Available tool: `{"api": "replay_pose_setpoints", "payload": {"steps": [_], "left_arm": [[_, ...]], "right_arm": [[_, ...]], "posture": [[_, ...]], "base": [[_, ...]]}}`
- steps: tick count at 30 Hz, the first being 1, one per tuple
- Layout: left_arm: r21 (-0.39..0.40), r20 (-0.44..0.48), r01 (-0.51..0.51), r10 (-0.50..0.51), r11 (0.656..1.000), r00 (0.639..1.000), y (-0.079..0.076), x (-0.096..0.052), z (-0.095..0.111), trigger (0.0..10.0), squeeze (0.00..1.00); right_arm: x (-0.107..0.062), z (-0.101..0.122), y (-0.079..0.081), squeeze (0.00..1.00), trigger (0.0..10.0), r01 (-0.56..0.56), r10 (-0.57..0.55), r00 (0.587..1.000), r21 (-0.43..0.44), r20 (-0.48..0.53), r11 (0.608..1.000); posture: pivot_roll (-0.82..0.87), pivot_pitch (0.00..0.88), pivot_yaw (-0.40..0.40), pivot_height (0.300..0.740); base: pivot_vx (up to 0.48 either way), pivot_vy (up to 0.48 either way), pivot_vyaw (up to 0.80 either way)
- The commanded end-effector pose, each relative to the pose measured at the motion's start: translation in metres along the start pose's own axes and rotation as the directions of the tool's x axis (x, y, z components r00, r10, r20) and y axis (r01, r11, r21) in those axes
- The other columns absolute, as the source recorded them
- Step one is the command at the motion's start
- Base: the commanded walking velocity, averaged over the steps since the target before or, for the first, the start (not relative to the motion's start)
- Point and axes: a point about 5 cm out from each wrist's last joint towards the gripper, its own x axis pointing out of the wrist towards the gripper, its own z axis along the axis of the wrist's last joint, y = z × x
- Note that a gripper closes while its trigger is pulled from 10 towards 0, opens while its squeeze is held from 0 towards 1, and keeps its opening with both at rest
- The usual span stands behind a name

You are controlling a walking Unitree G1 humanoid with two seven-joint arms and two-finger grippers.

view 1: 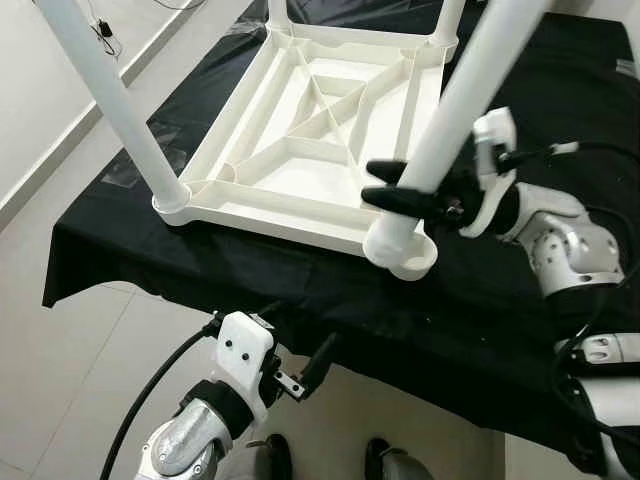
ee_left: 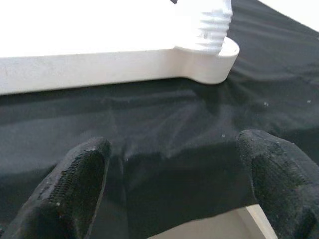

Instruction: Building children table

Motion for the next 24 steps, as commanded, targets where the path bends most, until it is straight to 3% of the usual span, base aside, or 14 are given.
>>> {"api": "replay_pose_setpoints", "payload": {"steps": [1,9,24], "left_arm": [[-0.003,-0.021,0.009,-0.009,1.000,1.000,-0.001,-0.005,-0.002,10.0,0.00],[0.001,-0.019,0.018,-0.018,1.000,1.000,-0.002,-0.006,0.000,10.0,0.00],[0.030,0.000,0.064,-0.064,0.998,0.998,-0.006,-0.007,0.004,10.0,0.00]], "right_arm": [[-0.002,-0.012,0.001,0.00,10.0,0.003,-0.002,0.998,0.014,-0.070,1.000],[-0.011,-0.016,-0.006,0.00,10.0,0.062,-0.061,0.991,0.003,-0.119,0.998],[-0.038,-0.016,-0.010,0.00,10.0,0.104,-0.100,0.990,0.035,-0.096,0.994]], "posture": [[0.07,0.290,0.016,0.740],[0.07,0.297,0.018,0.740],[0.07,0.303,0.019,0.740]], "base": [[0.000,0.000,0.00],[0.000,0.000,0.00],[0.000,0.000,0.00]]}}
